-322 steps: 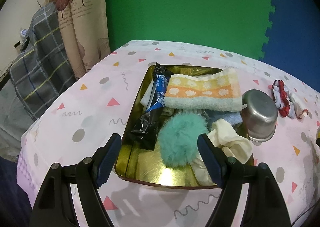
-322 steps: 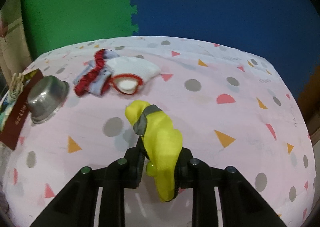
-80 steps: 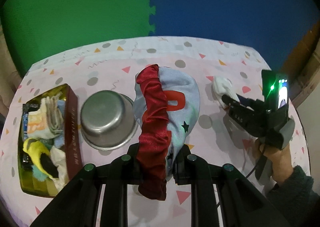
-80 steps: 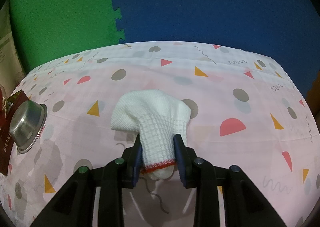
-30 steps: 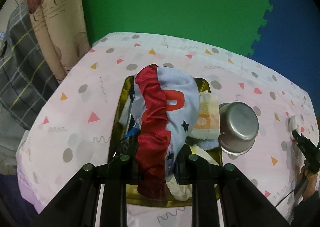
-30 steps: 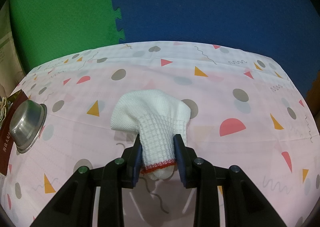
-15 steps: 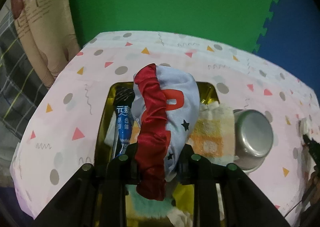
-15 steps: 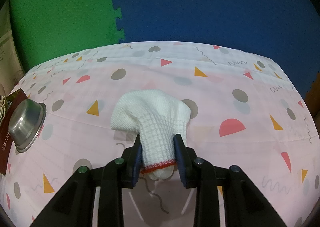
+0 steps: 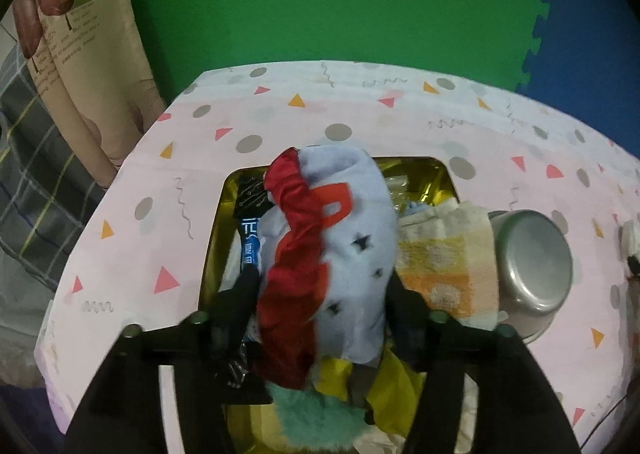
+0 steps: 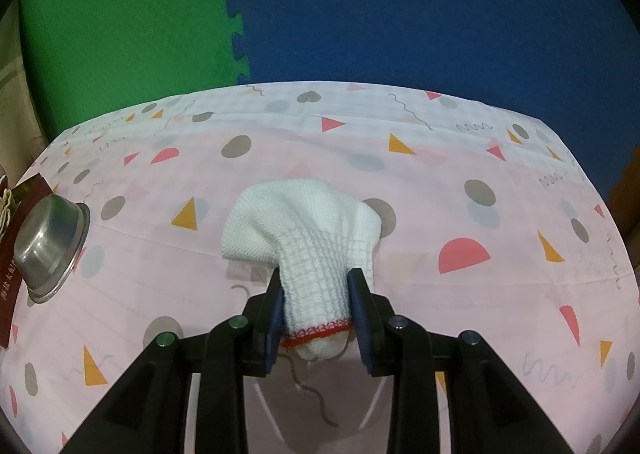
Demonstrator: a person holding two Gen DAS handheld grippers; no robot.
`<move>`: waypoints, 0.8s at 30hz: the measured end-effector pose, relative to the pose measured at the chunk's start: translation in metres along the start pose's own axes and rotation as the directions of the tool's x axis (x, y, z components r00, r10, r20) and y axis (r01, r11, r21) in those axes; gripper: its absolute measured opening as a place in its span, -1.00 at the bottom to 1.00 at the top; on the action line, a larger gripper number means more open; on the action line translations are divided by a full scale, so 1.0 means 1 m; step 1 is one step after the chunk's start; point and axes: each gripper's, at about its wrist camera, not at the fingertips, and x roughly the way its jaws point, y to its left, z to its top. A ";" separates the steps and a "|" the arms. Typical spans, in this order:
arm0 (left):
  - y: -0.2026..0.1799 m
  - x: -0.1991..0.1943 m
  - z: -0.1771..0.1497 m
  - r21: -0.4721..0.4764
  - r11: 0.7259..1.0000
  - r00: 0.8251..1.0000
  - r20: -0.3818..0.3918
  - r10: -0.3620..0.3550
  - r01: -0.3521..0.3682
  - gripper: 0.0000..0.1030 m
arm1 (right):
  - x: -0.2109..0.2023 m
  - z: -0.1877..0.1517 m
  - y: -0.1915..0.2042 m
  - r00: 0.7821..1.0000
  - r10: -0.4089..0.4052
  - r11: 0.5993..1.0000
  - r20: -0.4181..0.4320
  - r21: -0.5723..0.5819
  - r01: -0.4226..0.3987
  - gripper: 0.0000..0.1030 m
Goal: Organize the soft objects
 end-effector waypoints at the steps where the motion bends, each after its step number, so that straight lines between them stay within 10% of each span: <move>1: 0.000 -0.003 -0.001 0.004 1.000 1.000 0.006 -0.008 0.008 0.29 | 0.000 0.000 0.000 1.000 -0.002 1.000 0.000 -0.002 0.002 -0.38; 24: -0.006 -0.071 -0.038 0.009 1.000 0.990 0.141 0.003 -0.004 0.51 | 0.000 0.002 0.006 0.999 -0.042 0.998 -0.003 -0.039 0.042 -0.38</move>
